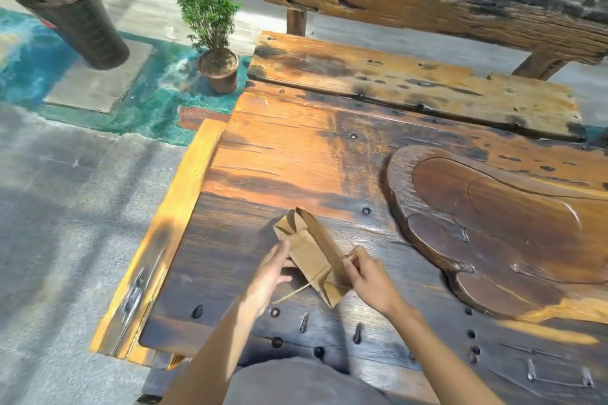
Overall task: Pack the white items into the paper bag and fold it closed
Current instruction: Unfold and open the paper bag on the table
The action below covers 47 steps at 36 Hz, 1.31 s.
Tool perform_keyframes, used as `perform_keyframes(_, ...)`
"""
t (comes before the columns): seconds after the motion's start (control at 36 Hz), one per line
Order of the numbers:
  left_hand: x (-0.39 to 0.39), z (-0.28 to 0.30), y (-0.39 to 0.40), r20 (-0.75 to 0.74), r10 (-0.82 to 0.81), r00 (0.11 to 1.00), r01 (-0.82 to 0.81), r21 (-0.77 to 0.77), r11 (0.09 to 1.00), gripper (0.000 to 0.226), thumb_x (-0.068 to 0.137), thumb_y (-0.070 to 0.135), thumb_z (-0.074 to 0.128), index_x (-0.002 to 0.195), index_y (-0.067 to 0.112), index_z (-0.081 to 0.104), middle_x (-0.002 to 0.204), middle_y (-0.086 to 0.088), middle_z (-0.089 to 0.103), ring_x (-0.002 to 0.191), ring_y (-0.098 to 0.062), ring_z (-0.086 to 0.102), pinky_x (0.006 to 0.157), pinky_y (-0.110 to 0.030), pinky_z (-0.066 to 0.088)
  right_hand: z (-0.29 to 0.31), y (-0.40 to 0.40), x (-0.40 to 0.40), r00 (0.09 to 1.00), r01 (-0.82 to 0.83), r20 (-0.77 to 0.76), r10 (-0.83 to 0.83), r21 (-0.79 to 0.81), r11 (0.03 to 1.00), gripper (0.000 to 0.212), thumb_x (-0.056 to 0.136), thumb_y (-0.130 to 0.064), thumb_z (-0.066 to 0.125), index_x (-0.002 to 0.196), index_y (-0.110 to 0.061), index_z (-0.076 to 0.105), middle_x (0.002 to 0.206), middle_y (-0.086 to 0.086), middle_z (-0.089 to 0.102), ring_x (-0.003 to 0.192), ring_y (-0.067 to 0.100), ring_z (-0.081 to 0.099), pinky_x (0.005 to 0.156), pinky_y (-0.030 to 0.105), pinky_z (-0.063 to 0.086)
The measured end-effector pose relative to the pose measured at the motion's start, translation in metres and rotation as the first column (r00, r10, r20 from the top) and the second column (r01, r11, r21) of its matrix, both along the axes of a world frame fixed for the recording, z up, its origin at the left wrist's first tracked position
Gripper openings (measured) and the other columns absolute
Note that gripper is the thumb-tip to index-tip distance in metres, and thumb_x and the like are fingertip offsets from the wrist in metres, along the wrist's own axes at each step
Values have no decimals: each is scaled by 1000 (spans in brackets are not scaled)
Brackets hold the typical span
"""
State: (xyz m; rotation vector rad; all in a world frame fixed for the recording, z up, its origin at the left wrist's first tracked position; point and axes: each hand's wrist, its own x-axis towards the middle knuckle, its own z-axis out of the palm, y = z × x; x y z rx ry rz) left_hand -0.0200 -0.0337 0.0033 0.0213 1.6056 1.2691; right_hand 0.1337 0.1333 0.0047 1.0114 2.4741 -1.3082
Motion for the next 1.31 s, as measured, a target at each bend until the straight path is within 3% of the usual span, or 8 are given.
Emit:
perform_keyframes(0.17,13,-17,8,-69,38,997,-43,-74,996,57,81,30,80,117,48,41,128,7,63,121,-18,60,108,-50,45,-4,-8,4,960,269,-6,-281,-271,924,15,103,-21,46,90,-16,51,99,6,66,90,21,62,84,41,51)
perform_keyframes(0.25,20,-12,11,-72,68,995,-70,-32,997,71,83,7,77,126,41,34,121,8,63,107,-3,61,95,-29,52,-6,-14,7,923,372,11,-386,-291,882,15,104,-19,45,94,-9,51,90,12,66,80,21,63,73,39,53)
perform_keyframes(0.47,30,-10,31,-98,43,994,-44,-13,999,70,89,-8,57,134,39,29,127,-8,62,73,-21,75,45,-33,55,-2,-30,9,968,242,-141,-209,288,927,18,99,-22,51,92,-26,36,69,-4,63,58,18,60,54,38,47)
perform_keyframes(0.78,30,0,47,-158,9,987,-18,-53,998,74,87,-9,53,126,48,28,125,-11,60,60,-35,67,52,-39,59,7,-27,7,943,-109,-117,310,774,623,15,74,0,64,73,-14,61,68,-1,51,59,21,46,52,30,29)
perform_keyframes(0.92,30,4,52,-213,-63,975,41,-104,994,76,87,-3,58,128,53,25,130,-7,59,69,-40,73,51,-40,60,25,-28,-3,940,-340,232,250,600,724,18,78,-22,46,75,-23,63,66,-2,66,57,24,65,50,30,44)
perform_keyframes(1.06,29,0,52,-228,-125,966,98,-125,987,91,89,-2,56,139,60,13,145,-13,51,65,-34,74,48,-33,57,44,-15,-32,950,-72,310,34,109,991,27,81,-29,43,76,-15,66,67,2,72,69,20,67,61,30,52)
perform_keyframes(1.17,30,6,55,-213,-137,967,118,-100,988,91,88,-7,54,143,55,16,120,-14,66,58,-25,68,52,-37,57,58,-6,-55,953,167,289,-93,-245,955,22,88,-15,48,78,-5,65,61,9,70,36,12,48,40,19,38)
perform_keyframes(1.31,25,6,51,-174,-129,976,120,-63,991,97,89,-6,57,146,57,12,147,-9,49,73,-24,73,49,-27,54,34,12,-65,956,199,255,-144,-203,959,36,85,-10,53,116,-26,59,105,0,65,95,16,64,83,30,54)
